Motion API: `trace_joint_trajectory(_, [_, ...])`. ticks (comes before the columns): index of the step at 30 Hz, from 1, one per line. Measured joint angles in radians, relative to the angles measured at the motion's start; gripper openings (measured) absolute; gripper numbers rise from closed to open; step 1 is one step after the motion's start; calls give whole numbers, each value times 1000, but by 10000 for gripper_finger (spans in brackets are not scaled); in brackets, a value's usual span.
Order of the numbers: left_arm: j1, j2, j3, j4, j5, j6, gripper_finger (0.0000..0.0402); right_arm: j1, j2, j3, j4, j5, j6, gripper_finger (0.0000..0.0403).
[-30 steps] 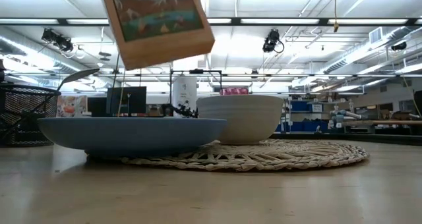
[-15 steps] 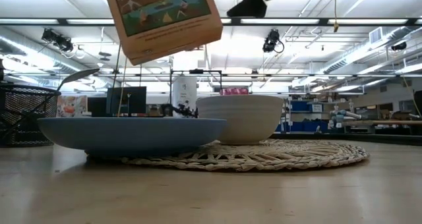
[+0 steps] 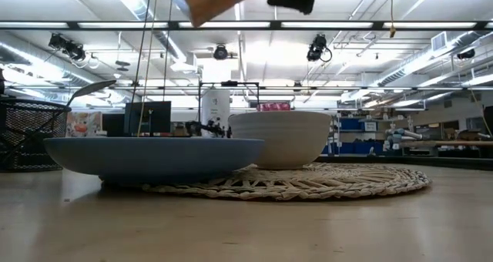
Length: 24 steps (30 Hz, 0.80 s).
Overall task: Arrange a breakfast setting
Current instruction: Pour the cereal into the white bowl
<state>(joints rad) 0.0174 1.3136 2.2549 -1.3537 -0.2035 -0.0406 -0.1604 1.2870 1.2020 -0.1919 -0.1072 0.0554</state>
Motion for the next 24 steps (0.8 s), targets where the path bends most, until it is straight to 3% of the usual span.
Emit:
trace_joint_trajectory(6, [0, 1, 61, -5, -13, 1, 0, 0, -110, -229, 280, 19, 85, 380])
trace_joint_trajectory(10, [0, 1, 69, 5, -17, 1, 0, 1, -108, -427, 656, 36, 178, 381])
trace_joint_trajectory(14, [0, 1, 69, 16, -18, 0, 0, 9, -10, -558, 1062, 78, 256, 381])
trace_joint_trajectory(18, [0, 1, 69, 29, -18, -1, 0, 29, 127, -575, 1350, 132, 210, 381])
trace_joint_trajectory(24, [0, 1, 69, 26, -17, -4, 0, 27, 256, -502, 1499, 117, 212, 385])
